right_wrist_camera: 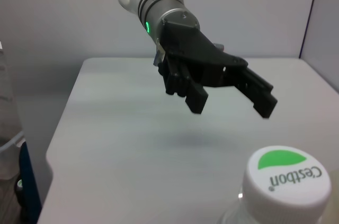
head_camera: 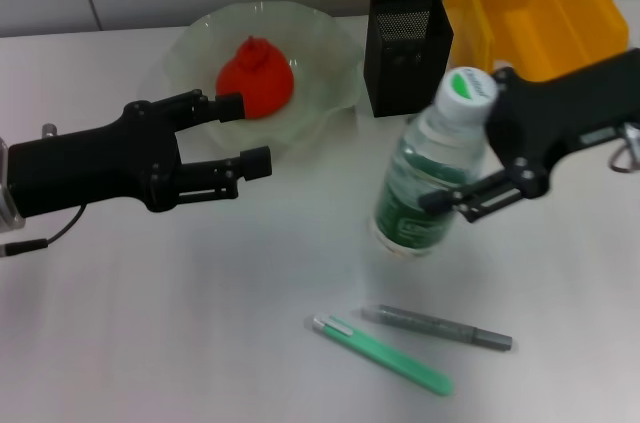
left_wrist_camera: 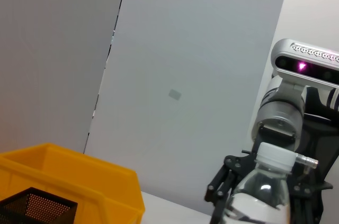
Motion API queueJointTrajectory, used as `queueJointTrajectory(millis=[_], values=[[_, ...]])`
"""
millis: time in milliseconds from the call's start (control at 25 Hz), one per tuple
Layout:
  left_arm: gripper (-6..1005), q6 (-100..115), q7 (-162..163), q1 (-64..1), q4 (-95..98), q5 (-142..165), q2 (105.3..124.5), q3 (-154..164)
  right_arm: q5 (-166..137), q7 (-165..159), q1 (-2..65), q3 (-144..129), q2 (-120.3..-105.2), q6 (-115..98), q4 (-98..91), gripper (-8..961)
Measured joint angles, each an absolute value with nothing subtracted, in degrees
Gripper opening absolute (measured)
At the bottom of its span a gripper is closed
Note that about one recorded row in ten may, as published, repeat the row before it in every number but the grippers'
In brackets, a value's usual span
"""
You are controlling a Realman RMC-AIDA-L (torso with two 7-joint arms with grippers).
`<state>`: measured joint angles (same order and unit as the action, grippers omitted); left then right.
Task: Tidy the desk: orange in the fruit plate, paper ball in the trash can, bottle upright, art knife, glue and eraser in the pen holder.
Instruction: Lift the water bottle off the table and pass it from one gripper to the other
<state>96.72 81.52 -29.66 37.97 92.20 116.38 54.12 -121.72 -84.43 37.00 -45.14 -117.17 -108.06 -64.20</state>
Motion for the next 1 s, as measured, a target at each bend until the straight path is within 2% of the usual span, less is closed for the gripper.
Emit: queueJointTrajectory(millis=[400, 720, 1000], values=[[860, 95.9, 82.5, -31.0, 38.7, 92.3, 116.71, 54.8, -121.7, -79.7, 42.9, -51.1, -117.79, -99.4, -52.8, 793], [861, 95.3, 82.4, -30.9, 40.0, 93.0, 116.86, 55.0, -120.9, -79.3, 45.2, -55.9, -118.98, -93.2, -48.2, 793], [861, 95.0, 82.4, -31.1, 41.0, 94.2, 117.49, 55.0, -119.9, -78.6, 47.0, -56.4, -119.13, -91.0, -45.4, 793]])
